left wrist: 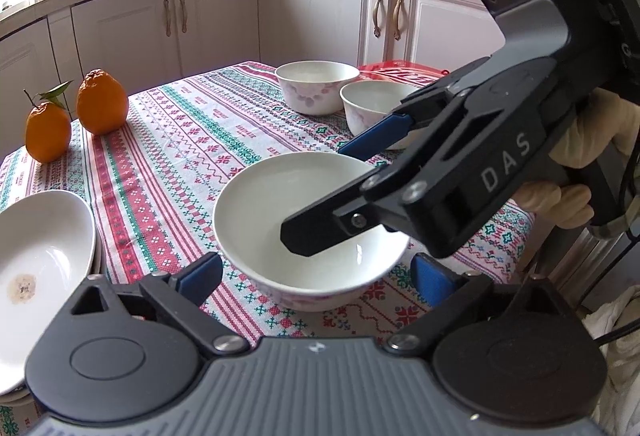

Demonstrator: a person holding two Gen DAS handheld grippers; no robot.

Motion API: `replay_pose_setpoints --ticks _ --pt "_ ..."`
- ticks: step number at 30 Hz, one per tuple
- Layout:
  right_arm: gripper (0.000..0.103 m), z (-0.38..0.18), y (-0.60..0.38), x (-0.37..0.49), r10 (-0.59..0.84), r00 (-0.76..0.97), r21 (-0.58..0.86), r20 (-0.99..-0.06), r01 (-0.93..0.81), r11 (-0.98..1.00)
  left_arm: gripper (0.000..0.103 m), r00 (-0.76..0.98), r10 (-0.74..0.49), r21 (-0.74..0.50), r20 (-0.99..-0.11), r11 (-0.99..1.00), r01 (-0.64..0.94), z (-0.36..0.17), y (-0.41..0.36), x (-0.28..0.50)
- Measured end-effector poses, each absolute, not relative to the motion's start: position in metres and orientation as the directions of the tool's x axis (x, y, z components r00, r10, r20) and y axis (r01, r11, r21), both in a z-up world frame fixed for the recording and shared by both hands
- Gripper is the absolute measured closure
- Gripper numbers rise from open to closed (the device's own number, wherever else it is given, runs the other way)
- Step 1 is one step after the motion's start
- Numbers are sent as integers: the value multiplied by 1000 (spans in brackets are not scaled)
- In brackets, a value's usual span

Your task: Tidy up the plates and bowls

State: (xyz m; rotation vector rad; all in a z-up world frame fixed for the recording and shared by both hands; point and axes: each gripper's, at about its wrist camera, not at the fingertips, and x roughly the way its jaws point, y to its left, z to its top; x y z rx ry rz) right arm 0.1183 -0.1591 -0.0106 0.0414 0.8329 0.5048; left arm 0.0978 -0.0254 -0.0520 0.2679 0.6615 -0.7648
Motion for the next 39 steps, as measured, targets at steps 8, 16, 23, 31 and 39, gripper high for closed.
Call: replay_pose_setpoints --ticks 8,16,23,31,39 --pt "0 -5 -161 107 400 598 178 -695 -395 901 3 551 -545 9 -632 705 709 -44 -21 90" --pt "0 11 -175 86 328 675 104 -660 -351 931 3 544 -561 26 -624 680 732 -23 -24 77" --pt "0 16 -197 64 153 756 -70 -636 -253 965 3 577 -559 67 -596 681 729 -1 -33 80" --pt "0 2 -228 53 86 752 -76 -654 -179 981 3 562 -568 82 -602 655 751 3 -67 98" --pt "0 -11 -247 60 23 765 -120 -644 -130 984 3 543 -584 75 -603 637 767 7 -110 129"
